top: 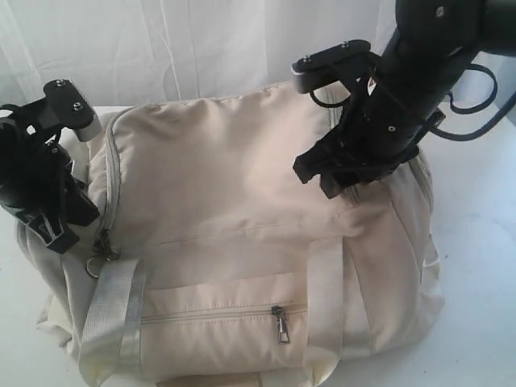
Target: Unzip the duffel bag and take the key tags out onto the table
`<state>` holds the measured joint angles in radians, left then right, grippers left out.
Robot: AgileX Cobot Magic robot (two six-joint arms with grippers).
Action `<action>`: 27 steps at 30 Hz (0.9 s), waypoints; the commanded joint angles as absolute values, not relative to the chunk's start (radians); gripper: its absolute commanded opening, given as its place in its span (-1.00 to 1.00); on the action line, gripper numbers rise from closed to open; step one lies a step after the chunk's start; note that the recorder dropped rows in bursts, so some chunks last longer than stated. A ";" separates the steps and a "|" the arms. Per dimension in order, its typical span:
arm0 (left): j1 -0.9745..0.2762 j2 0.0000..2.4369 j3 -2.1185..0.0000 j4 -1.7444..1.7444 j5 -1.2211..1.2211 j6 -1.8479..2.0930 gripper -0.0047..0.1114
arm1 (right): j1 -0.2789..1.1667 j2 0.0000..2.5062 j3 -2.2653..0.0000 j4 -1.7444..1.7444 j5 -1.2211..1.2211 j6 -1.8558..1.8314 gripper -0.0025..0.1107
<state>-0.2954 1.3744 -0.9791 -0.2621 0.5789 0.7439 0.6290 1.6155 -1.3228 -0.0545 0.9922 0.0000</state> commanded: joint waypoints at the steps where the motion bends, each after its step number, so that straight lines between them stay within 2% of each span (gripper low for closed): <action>1: -0.304 1.373 -0.990 -0.261 0.606 0.733 -0.92 | 0.631 1.631 -1.325 -0.189 0.989 0.068 -0.49; 4: -0.304 1.352 -1.021 -0.261 0.614 0.733 -0.92 | 0.631 1.619 -1.325 -0.194 0.978 0.068 -0.95; 13: -0.304 1.246 -1.129 -0.261 0.628 0.704 -0.92 | 0.631 1.498 -1.348 -0.186 0.938 0.066 -0.96; 23: -0.302 1.143 -1.141 -0.161 0.691 0.617 -0.92 | 0.631 1.339 -1.353 -0.181 0.986 0.110 -0.95; 27: -0.302 1.124 -1.141 -0.114 0.758 0.552 -0.92 | 0.631 1.310 -1.353 -0.149 1.057 0.110 -0.70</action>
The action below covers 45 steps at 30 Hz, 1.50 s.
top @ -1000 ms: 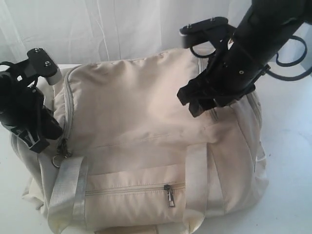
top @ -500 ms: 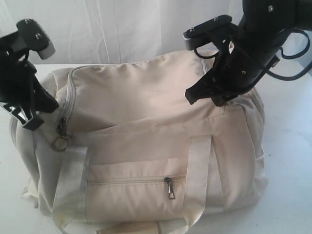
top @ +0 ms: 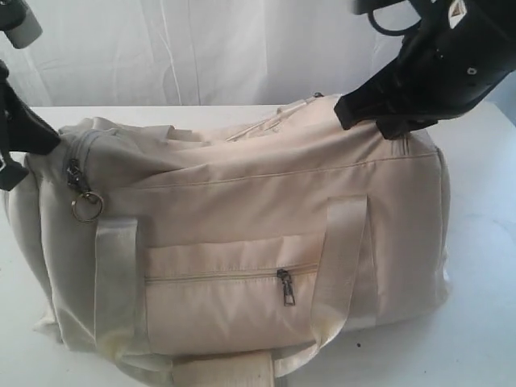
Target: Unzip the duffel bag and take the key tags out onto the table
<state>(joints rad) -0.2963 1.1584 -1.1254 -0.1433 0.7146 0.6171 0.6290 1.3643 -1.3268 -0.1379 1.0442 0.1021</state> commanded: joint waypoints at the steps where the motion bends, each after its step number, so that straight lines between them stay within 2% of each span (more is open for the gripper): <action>1: -0.302 1.124 -1.139 -0.120 0.779 0.547 -0.92 | 0.631 1.308 -1.350 -0.127 1.073 0.100 -0.58; 4: -0.302 1.129 -1.114 -0.138 0.812 0.545 -0.73 | 0.631 1.308 -1.336 -0.066 1.091 0.050 -0.20; 6: -0.302 1.127 -1.097 -0.126 0.814 0.554 -0.44 | 0.631 1.306 -1.335 -0.060 1.095 0.045 0.01; 7: -0.302 1.122 -1.097 -0.116 0.801 0.554 -0.29 | 0.631 1.299 -1.339 -0.062 1.090 0.045 0.08; 9: -0.302 1.116 -1.099 -0.079 0.743 0.500 0.13 | 0.631 1.287 -1.352 -0.096 1.074 0.045 0.13; 11: -0.302 1.116 -1.115 -0.047 0.694 0.389 0.33 | 0.620 1.291 -1.379 -0.108 1.061 0.045 0.13; 16: -0.302 1.217 -1.196 0.000 0.664 0.112 0.21 | 0.580 1.406 -1.453 -0.105 1.053 0.048 0.13; 21: -0.302 1.422 -1.292 0.025 0.674 -0.028 0.22 | 0.548 1.611 -1.536 -0.112 1.039 0.062 0.12; 23: -0.302 1.486 -1.301 0.065 0.665 -0.087 0.21 | 0.535 1.662 -1.546 -0.110 1.017 0.067 0.09; 25: -0.302 1.533 -1.301 0.070 0.655 -0.094 0.16 | 0.535 1.689 -1.546 -0.112 0.997 0.067 -0.03; 27: -0.302 1.558 -1.301 0.088 0.655 -0.094 -0.24 | 0.535 1.698 -1.546 -0.113 0.986 0.067 -0.30; 29: -0.302 1.547 -1.307 0.100 0.650 -0.094 -0.85 | 0.535 1.683 -1.546 -0.113 0.986 0.045 -0.85; 30: -0.302 1.534 -1.320 0.102 0.648 -0.090 -0.91 | 0.535 1.670 -1.546 -0.113 0.983 0.042 -0.96; 40: -0.302 1.428 -1.422 0.105 0.707 -0.097 -0.92 | 0.535 1.526 -1.547 -0.089 0.982 0.042 -0.93; 42: -0.302 1.428 -1.420 0.105 0.738 -0.106 -0.84 | 0.535 1.526 -1.547 -0.089 0.994 0.055 -0.80; 43: -0.302 1.428 -1.420 0.105 0.751 -0.106 -0.76 | 0.535 1.528 -1.547 -0.089 0.997 0.055 -0.67; 45: -0.302 1.428 -1.420 0.114 0.782 -0.106 -0.46 | 0.535 1.528 -1.549 -0.089 0.999 0.065 -0.37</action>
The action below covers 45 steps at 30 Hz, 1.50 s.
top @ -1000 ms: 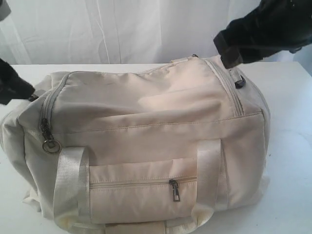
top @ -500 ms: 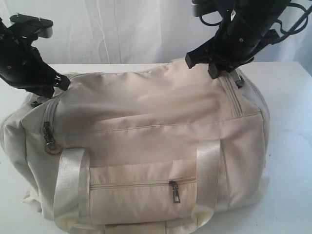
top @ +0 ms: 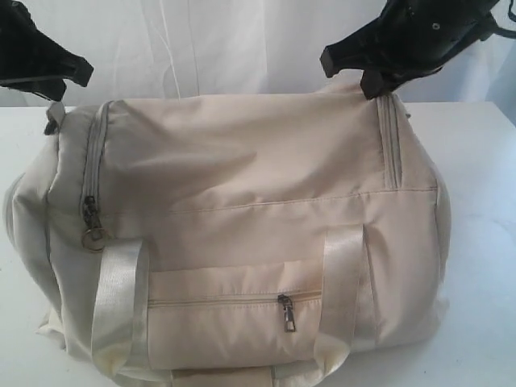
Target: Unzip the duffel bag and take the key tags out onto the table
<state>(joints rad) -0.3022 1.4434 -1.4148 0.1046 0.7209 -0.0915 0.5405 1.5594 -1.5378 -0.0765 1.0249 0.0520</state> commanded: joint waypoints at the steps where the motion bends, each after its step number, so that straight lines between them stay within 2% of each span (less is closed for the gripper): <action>1: -0.302 1.428 -1.420 0.131 0.795 -0.107 -0.32 | 0.535 1.526 -1.550 -0.103 0.999 0.075 -0.17; 3: -0.302 1.428 -1.420 0.171 0.828 -0.131 0.07 | 0.535 1.523 -1.565 -0.142 1.017 0.084 0.16; 5: -0.302 1.428 -1.420 0.219 0.859 -0.188 0.36 | 0.535 1.517 -1.581 -0.156 1.045 0.084 0.23; 6: -0.302 1.428 -1.420 0.240 0.879 -0.218 0.42 | 0.535 1.513 -1.586 -0.136 1.057 0.077 0.21; 9: -0.302 1.424 -1.407 0.228 0.922 -0.234 0.37 | 0.539 1.498 -1.583 0.058 1.075 -0.045 0.12; 12: -0.302 1.400 -1.345 0.219 0.916 -0.236 0.20 | 0.566 1.498 -1.581 0.287 1.106 -0.174 0.11; 16: -0.302 1.316 -1.221 0.200 0.876 -0.267 0.03 | 0.665 1.500 -1.581 0.334 1.117 -0.220 0.10; 22: -0.302 1.171 -1.013 0.130 0.736 -0.282 0.03 | 0.822 1.555 -1.581 0.317 1.068 -0.231 0.10; 30: -0.298 1.152 -0.837 0.120 0.650 -0.320 0.03 | 0.951 1.727 -1.581 0.317 0.976 -0.231 0.01; 34: -0.216 1.152 -0.804 0.053 0.592 -0.297 0.03 | 0.993 1.794 -1.581 0.314 0.914 -0.233 0.01; 38: -0.100 1.154 -0.804 -0.216 0.572 -0.047 0.03 | 1.005 1.847 -1.581 0.311 0.866 -0.233 0.01; 42: -0.057 1.199 -0.804 -0.617 0.598 0.330 0.03 | 1.005 1.882 -1.581 0.311 0.795 -0.233 0.01; 45: -0.038 1.266 -0.804 -0.696 0.618 0.420 0.03 | 1.005 1.911 -1.581 0.315 0.765 -0.233 0.01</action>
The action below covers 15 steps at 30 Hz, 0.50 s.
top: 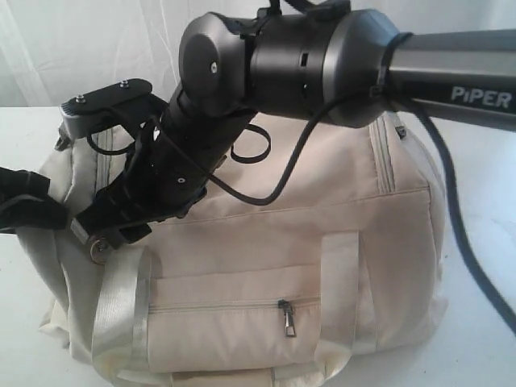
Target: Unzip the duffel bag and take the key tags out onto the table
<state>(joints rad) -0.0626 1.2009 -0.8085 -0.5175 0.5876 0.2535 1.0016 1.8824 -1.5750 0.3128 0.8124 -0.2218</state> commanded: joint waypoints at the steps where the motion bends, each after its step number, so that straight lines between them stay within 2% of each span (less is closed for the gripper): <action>1: -0.027 1.284 -0.804 -0.696 0.613 0.420 0.03 | 1.005 1.920 -1.581 0.316 0.759 -0.233 0.01; 4: 0.014 1.303 -0.804 -0.725 0.610 0.427 0.00 | 1.009 1.945 -1.581 0.317 0.739 -0.233 0.01; 6: 0.027 1.303 -0.804 -0.734 0.617 0.443 -0.10 | 1.016 1.957 -1.581 0.317 0.729 -0.235 0.01; 8: 0.037 1.303 -0.804 -0.740 0.617 0.446 -0.34 | 1.029 1.970 -1.581 0.322 0.714 -0.250 0.01; 9: 0.037 1.303 -0.804 -0.740 0.612 0.446 -0.63 | 1.042 1.982 -1.581 0.322 0.699 -0.265 0.01; 11: 0.037 1.303 -0.804 -0.740 0.609 0.448 -0.92 | 1.062 1.999 -1.581 0.318 0.677 -0.268 0.01; 15: 0.037 1.303 -0.804 -0.740 0.609 0.448 -0.92 | 1.070 2.008 -1.581 0.322 0.594 -0.268 0.00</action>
